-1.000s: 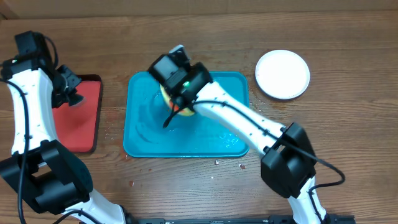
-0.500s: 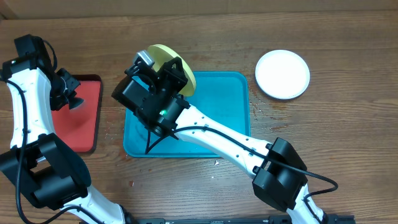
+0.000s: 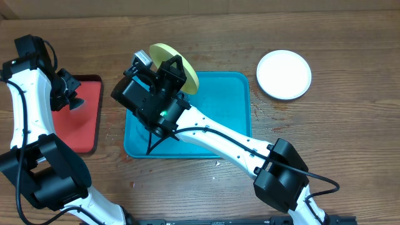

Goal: Clean dirty plates on tray and stack at the side
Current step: 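Lift the yellow plate and carry it right onto the plate stack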

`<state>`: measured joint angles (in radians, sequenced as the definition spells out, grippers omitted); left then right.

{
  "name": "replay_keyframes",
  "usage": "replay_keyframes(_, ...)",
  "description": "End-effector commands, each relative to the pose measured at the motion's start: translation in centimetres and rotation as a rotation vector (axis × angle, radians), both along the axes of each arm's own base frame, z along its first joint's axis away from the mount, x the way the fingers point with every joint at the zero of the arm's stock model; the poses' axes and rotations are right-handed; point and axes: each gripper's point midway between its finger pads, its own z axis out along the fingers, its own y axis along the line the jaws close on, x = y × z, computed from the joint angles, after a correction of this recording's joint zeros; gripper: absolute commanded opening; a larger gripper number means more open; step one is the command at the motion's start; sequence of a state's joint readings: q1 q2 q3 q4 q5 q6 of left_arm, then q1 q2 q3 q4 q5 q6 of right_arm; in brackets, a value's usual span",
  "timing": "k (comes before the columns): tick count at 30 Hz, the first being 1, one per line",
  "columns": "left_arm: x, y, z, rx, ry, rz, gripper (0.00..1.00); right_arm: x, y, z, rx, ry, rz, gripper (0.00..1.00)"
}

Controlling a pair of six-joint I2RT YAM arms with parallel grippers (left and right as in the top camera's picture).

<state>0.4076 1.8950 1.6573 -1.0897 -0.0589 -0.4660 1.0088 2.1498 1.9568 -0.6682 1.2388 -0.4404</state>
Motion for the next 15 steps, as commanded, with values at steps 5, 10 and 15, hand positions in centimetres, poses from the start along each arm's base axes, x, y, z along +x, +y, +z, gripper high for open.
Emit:
replay_keyframes(5, -0.1, 0.0, -0.3, -0.014, 0.005, 0.015, 0.04, -0.8, 1.5, -0.7, 0.162, 0.130, 0.105, 0.04)
replay_keyframes(10, -0.1, 0.0, -0.3, -0.014, 0.005, 0.015, 0.04, -0.5, 0.5, -2.8, 0.180, 0.249, 0.119, 0.04)
replay_keyframes(15, -0.1, 0.0, -0.3, -0.015, 0.007, 0.015, 0.04, 2.8, -3.7, -0.5, 0.341, 0.111, -0.049, 0.04)
